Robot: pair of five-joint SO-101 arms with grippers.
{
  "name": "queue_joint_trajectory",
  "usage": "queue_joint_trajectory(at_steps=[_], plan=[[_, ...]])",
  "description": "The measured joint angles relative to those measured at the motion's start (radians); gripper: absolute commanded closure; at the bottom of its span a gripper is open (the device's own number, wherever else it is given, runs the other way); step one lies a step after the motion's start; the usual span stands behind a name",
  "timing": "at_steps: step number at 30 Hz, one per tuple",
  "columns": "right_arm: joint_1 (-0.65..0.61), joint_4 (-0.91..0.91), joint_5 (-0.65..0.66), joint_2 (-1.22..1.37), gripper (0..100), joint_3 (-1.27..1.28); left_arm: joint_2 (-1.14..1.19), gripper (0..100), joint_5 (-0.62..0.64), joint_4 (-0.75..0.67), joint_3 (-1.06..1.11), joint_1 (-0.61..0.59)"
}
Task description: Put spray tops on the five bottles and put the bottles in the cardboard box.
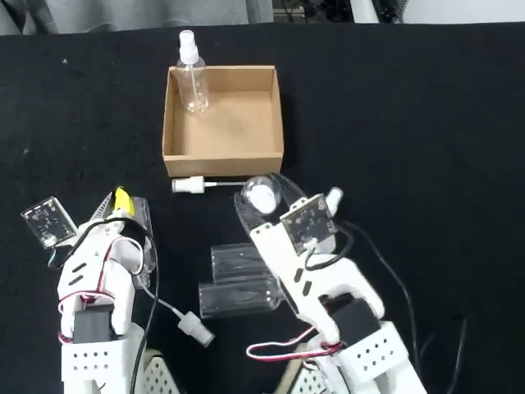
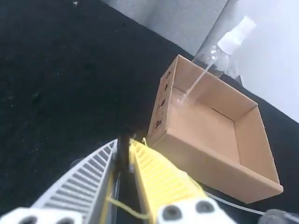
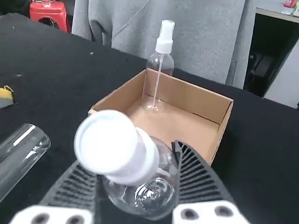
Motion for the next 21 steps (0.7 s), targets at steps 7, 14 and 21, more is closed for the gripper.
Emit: queue_joint_trajectory(at_steps=[7, 14, 21], plan=[[0.002, 0.126, 0.008, 0.0, 95.6, -0.121, 0.0, 97, 0.0, -0.008, 0.0, -0.034], [0.002, 0.138, 0.008, 0.0, 95.6, -0.164, 0.0, 97, 0.0, -0.017, 0.0, -0.043], [0.002, 0.138, 0.051, 0.011, 95.9, -0.273, 0.0, 97, 0.0, -0.017, 0.002, -0.043]])
